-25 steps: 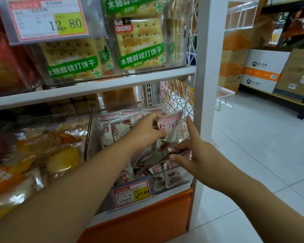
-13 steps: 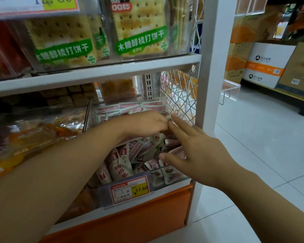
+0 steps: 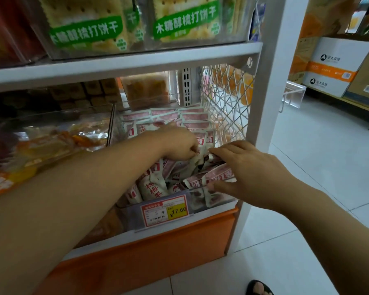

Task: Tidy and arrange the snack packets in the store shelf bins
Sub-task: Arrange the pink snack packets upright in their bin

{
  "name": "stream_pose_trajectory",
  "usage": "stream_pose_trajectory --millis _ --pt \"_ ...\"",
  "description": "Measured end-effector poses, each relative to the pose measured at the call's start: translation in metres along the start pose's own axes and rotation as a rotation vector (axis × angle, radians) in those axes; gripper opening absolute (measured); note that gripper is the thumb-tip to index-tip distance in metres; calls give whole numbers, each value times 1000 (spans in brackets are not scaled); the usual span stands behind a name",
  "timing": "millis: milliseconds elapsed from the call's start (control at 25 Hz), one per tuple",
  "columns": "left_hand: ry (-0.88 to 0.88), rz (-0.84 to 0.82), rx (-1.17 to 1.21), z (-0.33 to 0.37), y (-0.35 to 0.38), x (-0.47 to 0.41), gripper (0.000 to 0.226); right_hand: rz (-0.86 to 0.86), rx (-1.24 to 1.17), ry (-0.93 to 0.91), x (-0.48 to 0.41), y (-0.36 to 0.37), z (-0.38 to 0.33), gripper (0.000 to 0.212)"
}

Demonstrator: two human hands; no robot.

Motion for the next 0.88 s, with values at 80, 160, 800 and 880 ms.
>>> stream_pose_trajectory --millis 80,160,800,880 --pt "-52 -39 -69 -11 3 4 36 -4 -1 5 0 1 0 69" --pt "-93 -86 -61 -18 3 5 36 -10 -2 9 -1 3 0 68" --pt "-134 -435 -181 -4 -9 -1 43 41 -72 -41 2 4 2 62" --pt "-118 -356 -41 -13 -16 7 36 49 -75 -48 2 4 4 60"
Point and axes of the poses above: each hand's wrist, its own x-axis away from the middle knuckle, its own y-axis out of the palm, z = x × y, the point moved 3 cm from there along -x, towards the middle knuckle, and after that the axes turned 4 degrees about -x, right-handed, at the moved point
